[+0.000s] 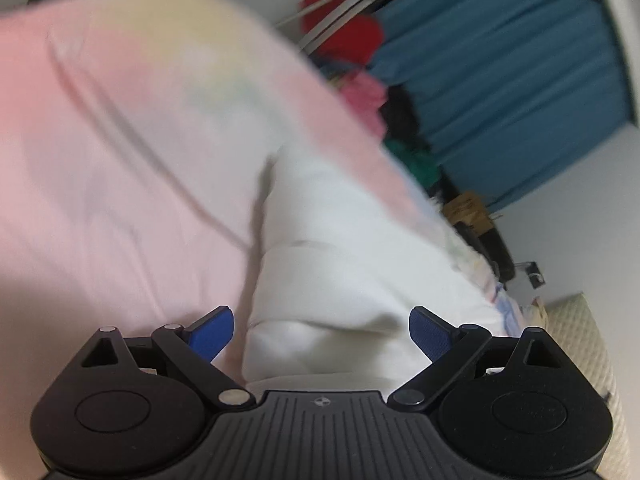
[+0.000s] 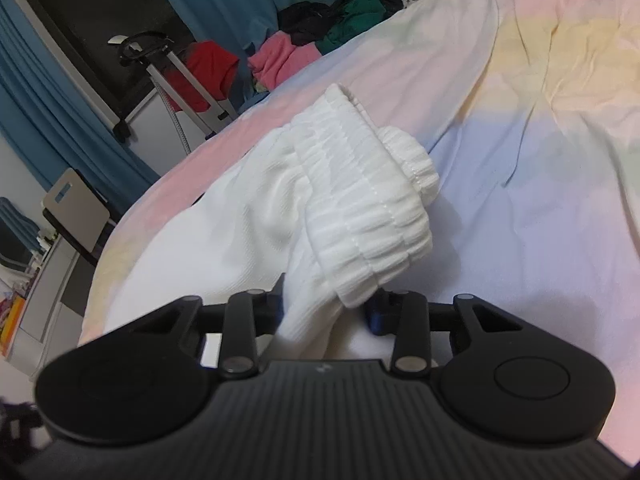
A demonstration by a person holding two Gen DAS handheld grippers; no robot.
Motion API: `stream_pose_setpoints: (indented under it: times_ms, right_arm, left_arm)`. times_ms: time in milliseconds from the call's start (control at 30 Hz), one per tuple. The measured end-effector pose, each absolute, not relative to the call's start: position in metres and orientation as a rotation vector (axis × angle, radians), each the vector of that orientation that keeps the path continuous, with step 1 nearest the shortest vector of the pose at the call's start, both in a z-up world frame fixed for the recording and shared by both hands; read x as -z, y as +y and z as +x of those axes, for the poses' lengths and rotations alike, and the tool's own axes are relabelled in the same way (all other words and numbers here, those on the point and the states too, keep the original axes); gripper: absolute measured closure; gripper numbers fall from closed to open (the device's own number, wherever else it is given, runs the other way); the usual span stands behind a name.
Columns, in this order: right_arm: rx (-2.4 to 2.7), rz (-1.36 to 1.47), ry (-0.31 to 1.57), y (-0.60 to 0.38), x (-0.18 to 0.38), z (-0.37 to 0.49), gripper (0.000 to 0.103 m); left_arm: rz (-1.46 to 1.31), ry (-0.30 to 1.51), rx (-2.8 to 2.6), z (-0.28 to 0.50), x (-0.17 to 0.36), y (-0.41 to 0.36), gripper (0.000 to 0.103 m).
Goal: Fold clothes
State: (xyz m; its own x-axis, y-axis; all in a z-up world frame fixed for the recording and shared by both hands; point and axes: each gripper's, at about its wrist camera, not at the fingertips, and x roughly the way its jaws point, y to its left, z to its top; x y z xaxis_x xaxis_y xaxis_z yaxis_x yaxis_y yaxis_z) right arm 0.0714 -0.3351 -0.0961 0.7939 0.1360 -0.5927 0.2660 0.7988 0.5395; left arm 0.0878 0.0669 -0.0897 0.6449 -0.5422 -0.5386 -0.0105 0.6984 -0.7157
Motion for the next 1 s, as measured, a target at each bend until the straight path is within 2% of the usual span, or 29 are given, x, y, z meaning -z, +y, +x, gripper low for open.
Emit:
stream_pose_setpoints:
  times_ms: [67,100,167,200,233,333,400,467,533,600,733,1000]
  right_arm:
    - [0.071,0.688,0.676,-0.342,0.101,0.071,0.06]
    - [0.073,0.71,0.687,-0.345,0.104,0.073,0.054]
    - [0.094,0.733,0.717,-0.347,0.112,0.075,0.039]
    - [0.11,0.738,0.732,-0.347,0.115,0.076,0.025]
    - [0.12,0.745,0.741,-0.348,0.12,0.078,0.018]
    - [0.079,0.76,0.744,-0.347,0.13,0.085,0.015]
    - [0.052,0.706,0.749,-0.337,0.126,0.087,0.018]
    - [0.041,0.651,0.744,-0.328,0.119,0.086,0.036]
    - [0.051,0.631,0.718,-0.325,0.108,0.08,0.059]
    - [0.054,0.653,0.686,-0.327,0.097,0.072,0.067]
    - [0.055,0.702,0.638,-0.335,0.076,0.059,0.073]
    - [0.073,0.793,0.594,-0.379,0.028,0.022,0.074]
  left_arm:
    - [-0.787,0.856,0.377,0.096,0.098,0.064,0.008]
    - [-0.801,0.869,0.389,0.1,0.101,0.063,0.007]
    - [-0.802,0.88,0.393,0.104,0.106,0.064,0.007]
    - [-0.802,0.883,0.393,0.106,0.108,0.065,0.009]
    - [-0.804,0.884,0.393,0.107,0.11,0.066,0.01]
    - [-0.802,0.885,0.394,0.11,0.114,0.068,0.016]
    - [-0.786,0.878,0.39,0.11,0.113,0.069,0.021]
    - [-0.767,0.87,0.386,0.107,0.111,0.069,0.038]
    - [-0.755,0.864,0.385,0.104,0.107,0.07,0.049]
    - [-0.744,0.849,0.397,0.101,0.101,0.07,0.058]
    - [-0.653,0.787,0.425,0.083,0.078,0.059,0.063]
    - [-0.596,0.695,0.526,0.05,0.006,0.012,0.067]
